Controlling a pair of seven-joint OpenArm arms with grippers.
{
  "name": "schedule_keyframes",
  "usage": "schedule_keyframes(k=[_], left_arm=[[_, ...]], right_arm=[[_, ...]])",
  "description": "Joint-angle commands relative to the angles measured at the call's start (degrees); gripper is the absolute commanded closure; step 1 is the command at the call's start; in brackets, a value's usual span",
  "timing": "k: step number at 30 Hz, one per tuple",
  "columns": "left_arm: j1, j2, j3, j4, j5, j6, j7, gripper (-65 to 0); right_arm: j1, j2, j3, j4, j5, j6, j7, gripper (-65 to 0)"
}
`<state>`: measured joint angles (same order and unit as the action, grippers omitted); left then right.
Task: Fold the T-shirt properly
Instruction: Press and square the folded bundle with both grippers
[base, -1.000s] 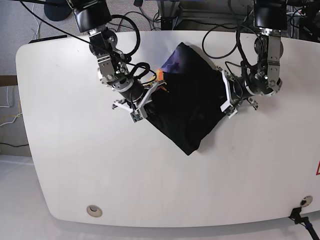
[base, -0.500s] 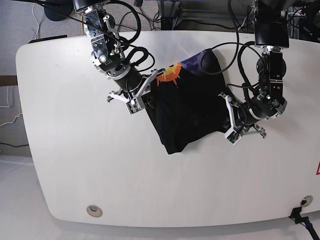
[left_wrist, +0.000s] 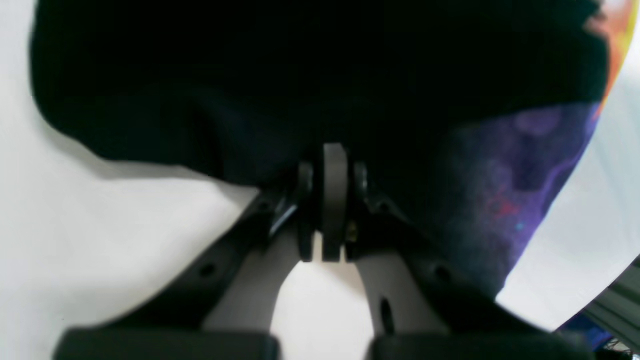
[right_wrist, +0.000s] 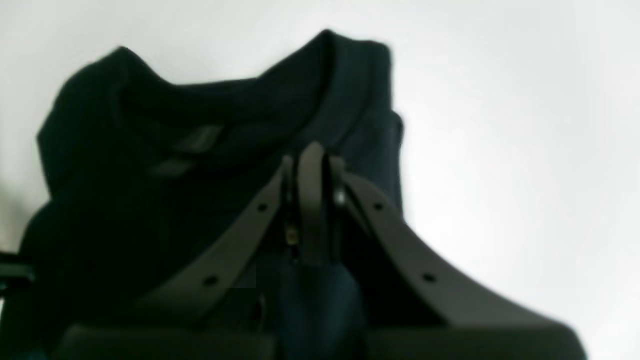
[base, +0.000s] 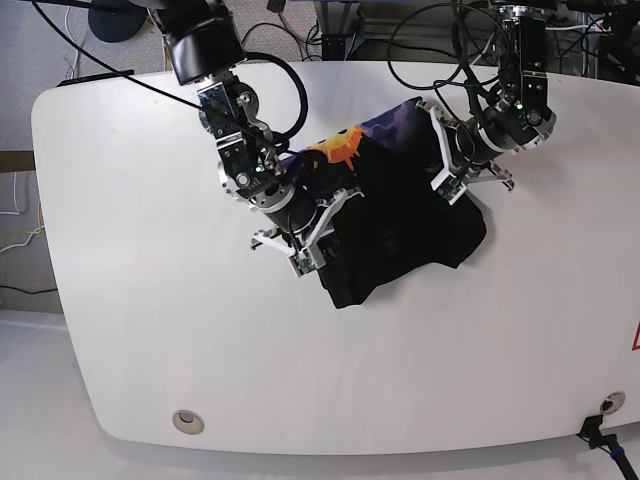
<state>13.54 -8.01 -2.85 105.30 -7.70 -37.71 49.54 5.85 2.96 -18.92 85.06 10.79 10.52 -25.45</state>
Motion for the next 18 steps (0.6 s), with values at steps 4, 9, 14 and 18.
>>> schedule_keyframes(k=[4,9,14,18], left_arm=[[-5.0,-0.4,1.1,-5.8,-0.9,0.2,-1.8,-0.7],[-10.2,-0.9,1.2,-14.0,-0.9,0.2,-1.8,-0.7],[-11.2,-1.9,1.3,-15.4,-1.0,0.2,-1.8,-0.3],[-11.6,-2.1,0.9,-13.4,-1.0,0.2,-4.4,-0.1]], right_arm=[[-1.8,1.7,0.1,-5.9,0.5,0.2,6.9,0.0],[-6.8,4.9,0.2,-2.5,0.5,0.2,7.4,0.0],[-9.4,5.5,3.0,0.4,0.2,0.2,7.4,0.0],[-9.2,6.6,5.0,2.1,0.1,0.2,7.4,0.0]])
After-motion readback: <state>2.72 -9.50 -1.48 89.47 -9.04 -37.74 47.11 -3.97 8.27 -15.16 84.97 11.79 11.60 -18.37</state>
